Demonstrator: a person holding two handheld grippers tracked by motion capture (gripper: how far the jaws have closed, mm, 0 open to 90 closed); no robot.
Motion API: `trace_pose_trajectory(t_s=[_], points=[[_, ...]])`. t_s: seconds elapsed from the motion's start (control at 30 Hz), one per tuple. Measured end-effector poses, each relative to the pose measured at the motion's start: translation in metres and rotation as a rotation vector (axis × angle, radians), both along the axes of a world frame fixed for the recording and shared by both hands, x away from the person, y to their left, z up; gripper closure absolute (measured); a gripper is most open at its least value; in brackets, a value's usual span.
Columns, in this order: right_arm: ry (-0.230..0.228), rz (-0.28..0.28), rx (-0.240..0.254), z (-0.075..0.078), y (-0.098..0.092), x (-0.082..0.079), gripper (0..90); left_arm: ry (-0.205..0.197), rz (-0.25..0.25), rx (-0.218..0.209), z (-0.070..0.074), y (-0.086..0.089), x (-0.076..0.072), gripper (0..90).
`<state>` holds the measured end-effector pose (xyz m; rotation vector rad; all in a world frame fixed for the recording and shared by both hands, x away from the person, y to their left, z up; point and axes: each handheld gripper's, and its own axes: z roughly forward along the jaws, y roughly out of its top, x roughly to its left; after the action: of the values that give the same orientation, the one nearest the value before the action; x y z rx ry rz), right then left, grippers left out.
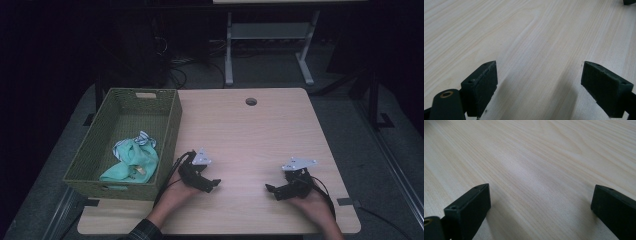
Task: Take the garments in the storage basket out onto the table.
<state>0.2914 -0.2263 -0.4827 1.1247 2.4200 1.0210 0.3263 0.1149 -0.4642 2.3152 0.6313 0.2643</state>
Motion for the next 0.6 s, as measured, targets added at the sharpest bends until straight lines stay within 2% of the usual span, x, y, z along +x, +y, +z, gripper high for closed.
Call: trace_pose_trajectory(t_s=[0.6], points=[[0.0, 0.0, 0.001, -0.0001, 0.0, 0.0, 2.3, 0.02, -0.016, -0.008, 0.0098, -0.0014, 0.0012, 13.6]])
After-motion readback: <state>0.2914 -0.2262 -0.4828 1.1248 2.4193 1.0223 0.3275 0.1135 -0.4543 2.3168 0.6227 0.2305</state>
